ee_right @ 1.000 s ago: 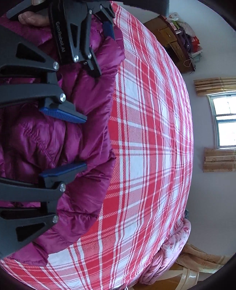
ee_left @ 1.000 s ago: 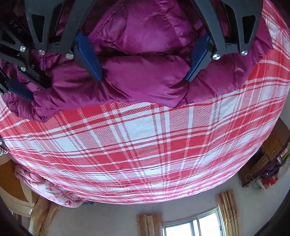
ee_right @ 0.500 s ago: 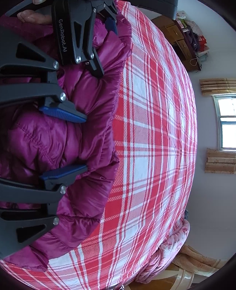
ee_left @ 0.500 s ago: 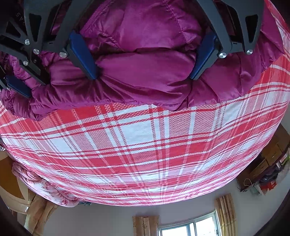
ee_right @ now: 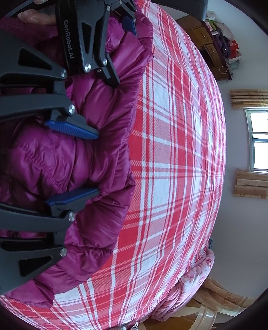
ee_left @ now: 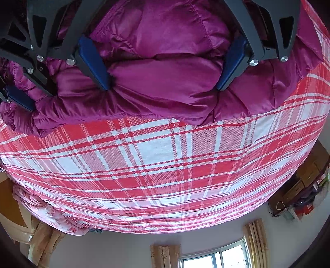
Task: Fold large clothes
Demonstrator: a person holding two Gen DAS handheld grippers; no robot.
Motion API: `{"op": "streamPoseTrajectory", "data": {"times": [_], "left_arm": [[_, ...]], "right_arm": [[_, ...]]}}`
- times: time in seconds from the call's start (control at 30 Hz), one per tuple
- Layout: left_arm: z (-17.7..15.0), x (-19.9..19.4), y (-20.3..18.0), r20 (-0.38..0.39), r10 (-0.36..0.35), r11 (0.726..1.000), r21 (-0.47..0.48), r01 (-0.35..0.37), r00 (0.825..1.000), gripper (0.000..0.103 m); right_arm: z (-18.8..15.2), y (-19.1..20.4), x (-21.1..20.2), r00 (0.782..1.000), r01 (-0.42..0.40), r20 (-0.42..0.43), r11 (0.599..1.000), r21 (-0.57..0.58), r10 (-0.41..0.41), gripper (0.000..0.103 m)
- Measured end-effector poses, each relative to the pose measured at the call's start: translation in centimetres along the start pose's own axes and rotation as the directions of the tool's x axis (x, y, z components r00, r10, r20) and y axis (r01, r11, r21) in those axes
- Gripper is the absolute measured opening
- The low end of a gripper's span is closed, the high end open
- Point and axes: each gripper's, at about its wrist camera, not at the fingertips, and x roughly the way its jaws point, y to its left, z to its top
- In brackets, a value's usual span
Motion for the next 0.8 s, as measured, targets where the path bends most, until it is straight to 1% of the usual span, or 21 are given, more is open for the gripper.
{"op": "streamPoseTrajectory", "data": {"times": [0.8], "left_arm": [[0.07,0.11,-0.15,-0.003,0.004,1.000,0.000,-0.004,1.000,0.102]], "right_arm": [[0.06,0.38,0.22,1.000,0.027,-0.011,0.999,-0.024,-0.027,0.052]]}}
